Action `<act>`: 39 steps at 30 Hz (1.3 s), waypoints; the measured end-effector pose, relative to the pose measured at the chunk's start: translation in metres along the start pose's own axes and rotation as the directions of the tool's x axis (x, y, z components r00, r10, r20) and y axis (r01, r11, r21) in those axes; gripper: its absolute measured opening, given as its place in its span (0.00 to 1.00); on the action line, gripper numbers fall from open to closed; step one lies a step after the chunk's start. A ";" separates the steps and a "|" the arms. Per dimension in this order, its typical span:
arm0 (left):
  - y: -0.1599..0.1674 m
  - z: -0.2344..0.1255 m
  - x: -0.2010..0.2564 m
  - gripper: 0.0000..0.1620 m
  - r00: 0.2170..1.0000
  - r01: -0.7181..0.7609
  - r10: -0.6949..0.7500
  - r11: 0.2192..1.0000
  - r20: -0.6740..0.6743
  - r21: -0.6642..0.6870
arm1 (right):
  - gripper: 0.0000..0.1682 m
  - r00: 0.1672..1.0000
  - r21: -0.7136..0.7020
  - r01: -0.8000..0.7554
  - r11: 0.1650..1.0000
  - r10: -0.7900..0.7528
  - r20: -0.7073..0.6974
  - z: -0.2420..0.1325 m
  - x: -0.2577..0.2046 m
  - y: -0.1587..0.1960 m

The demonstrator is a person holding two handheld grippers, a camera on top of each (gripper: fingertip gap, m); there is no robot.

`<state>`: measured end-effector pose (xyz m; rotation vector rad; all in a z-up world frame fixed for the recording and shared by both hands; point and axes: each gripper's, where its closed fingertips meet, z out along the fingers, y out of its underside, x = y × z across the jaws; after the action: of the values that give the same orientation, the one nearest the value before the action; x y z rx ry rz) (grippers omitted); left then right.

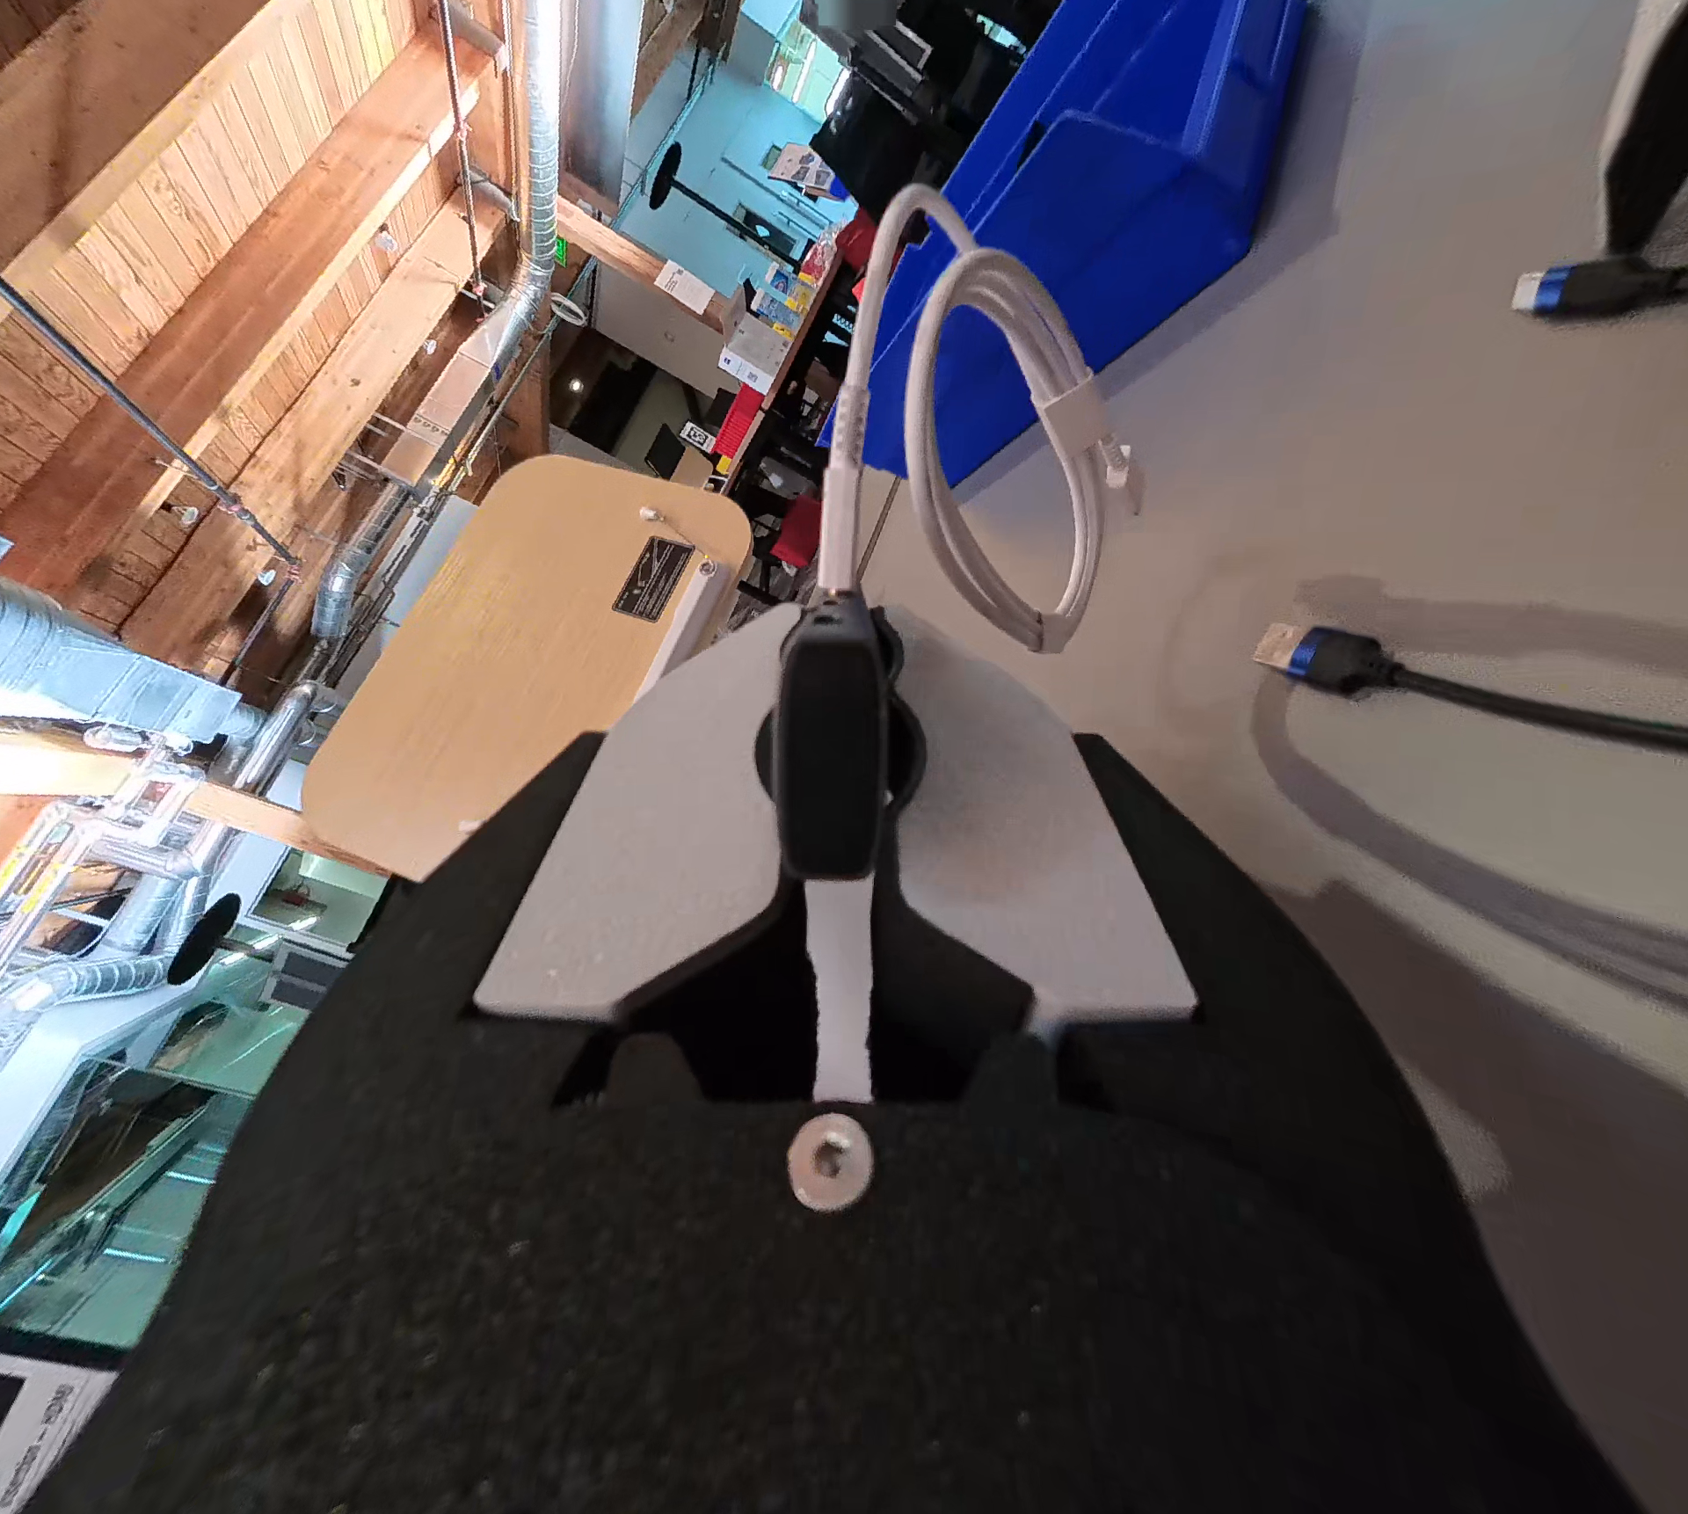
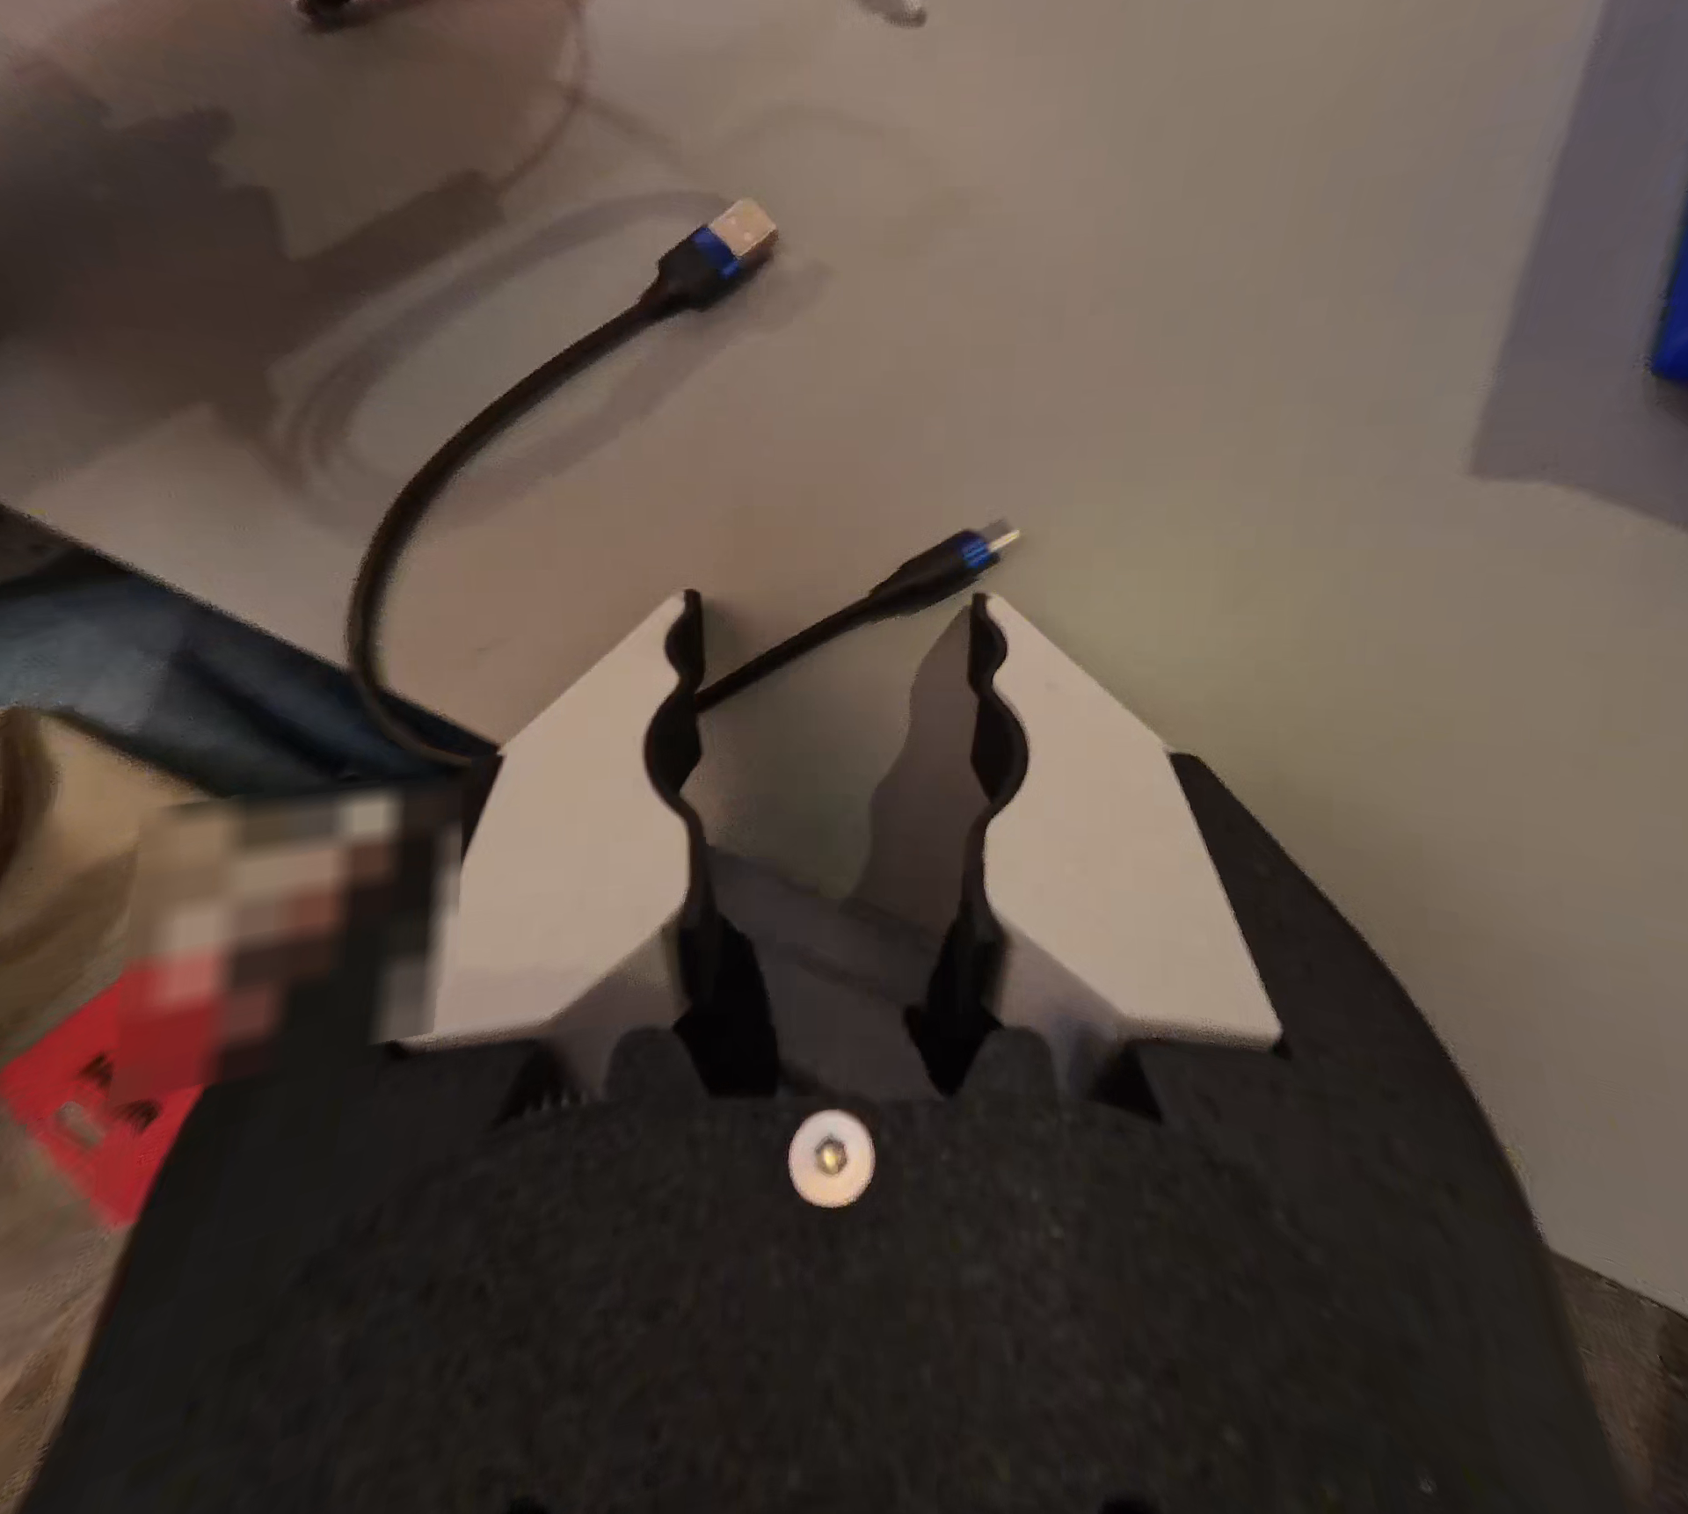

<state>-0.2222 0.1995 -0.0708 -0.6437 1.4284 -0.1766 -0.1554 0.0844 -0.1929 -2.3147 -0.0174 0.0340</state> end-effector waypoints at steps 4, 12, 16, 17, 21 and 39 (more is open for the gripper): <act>-0.003 0.001 0.004 0.06 0.999 0.035 -0.035 0.999 -0.020 0.009 | 0.22 0.999 0.031 0.024 0.999 -0.022 -0.040 0.008 0.008 -0.008; -0.009 0.002 0.002 0.06 1.000 -0.022 0.022 0.999 -0.007 0.031 | 0.03 0.981 -0.062 0.133 0.989 -0.123 0.147 0.021 0.021 -0.020; -0.010 0.003 -0.001 0.06 0.995 -0.094 0.093 0.995 0.020 0.033 | 0.03 0.943 -0.006 0.027 1.000 -0.023 0.331 0.003 0.040 -0.060; -0.010 0.003 -0.002 0.06 0.992 -0.122 0.121 0.992 0.032 0.030 | 0.03 0.911 0.021 -0.022 1.000 0.011 0.412 -0.008 0.040 -0.077; -0.010 0.009 0.003 0.07 0.990 -0.144 0.143 0.989 0.017 0.038 | 0.03 0.819 0.162 0.083 0.983 -0.160 0.552 -0.051 0.028 -0.135; -0.018 0.018 0.033 0.07 0.981 -0.148 0.152 0.988 -0.120 0.043 | 0.03 0.054 0.089 0.995 0.032 -0.966 -0.254 -0.025 -0.032 -0.137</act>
<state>-0.1944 0.1740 -0.0900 -0.5012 1.5835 -0.1232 -0.1867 0.1582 -0.0748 -1.5196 -1.5268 -0.8087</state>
